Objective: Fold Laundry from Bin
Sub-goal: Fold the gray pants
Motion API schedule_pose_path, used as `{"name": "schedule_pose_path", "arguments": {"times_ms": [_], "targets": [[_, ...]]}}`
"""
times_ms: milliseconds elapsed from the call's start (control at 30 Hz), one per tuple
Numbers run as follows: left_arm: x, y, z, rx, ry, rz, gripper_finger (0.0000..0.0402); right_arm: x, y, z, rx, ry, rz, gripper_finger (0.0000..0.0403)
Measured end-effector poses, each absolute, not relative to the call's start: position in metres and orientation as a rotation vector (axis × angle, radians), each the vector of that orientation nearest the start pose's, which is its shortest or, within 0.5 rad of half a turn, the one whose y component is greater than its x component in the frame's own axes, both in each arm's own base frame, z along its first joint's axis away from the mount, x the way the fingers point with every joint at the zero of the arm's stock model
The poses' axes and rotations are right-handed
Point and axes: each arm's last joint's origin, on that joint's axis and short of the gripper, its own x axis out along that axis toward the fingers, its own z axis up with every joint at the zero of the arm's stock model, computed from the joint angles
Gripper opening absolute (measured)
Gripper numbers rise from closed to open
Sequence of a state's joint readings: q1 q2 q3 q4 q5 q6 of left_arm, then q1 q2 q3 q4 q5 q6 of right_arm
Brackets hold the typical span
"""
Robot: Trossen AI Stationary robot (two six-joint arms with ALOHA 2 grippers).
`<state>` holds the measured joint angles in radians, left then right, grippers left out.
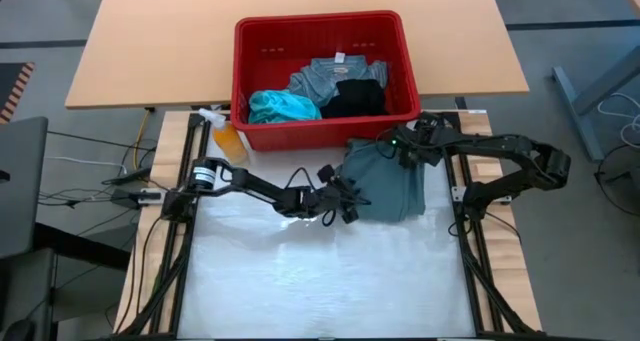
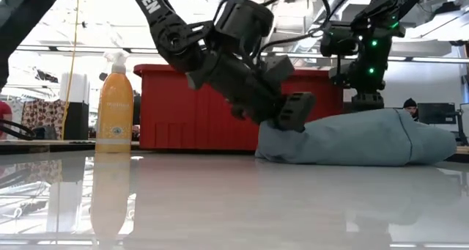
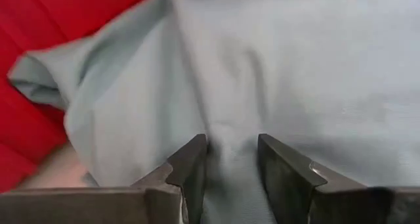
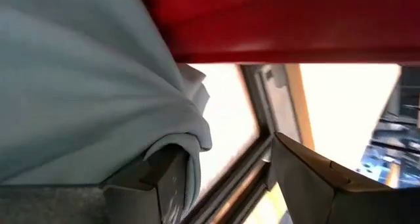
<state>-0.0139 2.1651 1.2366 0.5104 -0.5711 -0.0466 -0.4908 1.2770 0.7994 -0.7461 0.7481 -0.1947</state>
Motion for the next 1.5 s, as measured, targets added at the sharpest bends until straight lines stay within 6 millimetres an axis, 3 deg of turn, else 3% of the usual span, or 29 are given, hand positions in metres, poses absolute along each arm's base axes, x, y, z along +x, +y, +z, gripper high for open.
{"name": "schedule_pose_path", "arguments": {"times_ms": [267, 600, 700, 833, 900, 1100, 1200, 1400, 1500], "targets": [[0.448, 0.011, 0.131, 0.09, 0.366, 0.549, 0.0121, 0.179, -0.116, 0.245, -0.281, 1.363, -0.853, 0.0237], [0.448, 0.01, 0.131, 0.071, 0.364, 0.509, 0.0121, 0.157, -0.105, 0.288, -0.22, 1.36, -0.732, 0.0237], [0.449, 0.009, 0.131, 0.052, 0.36, 0.493, 0.0121, 0.154, -0.099, 0.303, -0.177, 1.276, -0.736, 0.0232], [0.448, 0.008, 0.131, 0.044, 0.364, 0.493, 0.0121, 0.156, -0.084, 0.31, 0.063, 1.054, -0.565, 0.0213], [0.448, 0.008, 0.13, 0.04, 0.377, 0.489, 0.0121, 0.159, -0.077, 0.3, 0.149, 0.94, -0.528, 0.0201], [0.448, 0.007, 0.128, 0.06, 0.398, 0.475, 0.0121, 0.164, -0.061, 0.23, 0.236, 0.678, -0.66, 0.0161], [0.449, 0.002, 0.132, 0.079, 0.367, 0.463, 0.0121, 0.169, -0.056, 0.208, 0.293, 0.55, -0.697, 0.0132], [0.447, -0.016, 0.155, 0.208, 0.3, 0.52, 0.0121, 0.174, -0.05, 0.179, 0.228, 0.546, -0.854, 0.0026], [0.442, -0.024, 0.178, 0.253, 0.267, 0.543, 0.0121, 0.178, -0.054, 0.163, 0.215, 0.587, -0.887, 0.0016]]}}
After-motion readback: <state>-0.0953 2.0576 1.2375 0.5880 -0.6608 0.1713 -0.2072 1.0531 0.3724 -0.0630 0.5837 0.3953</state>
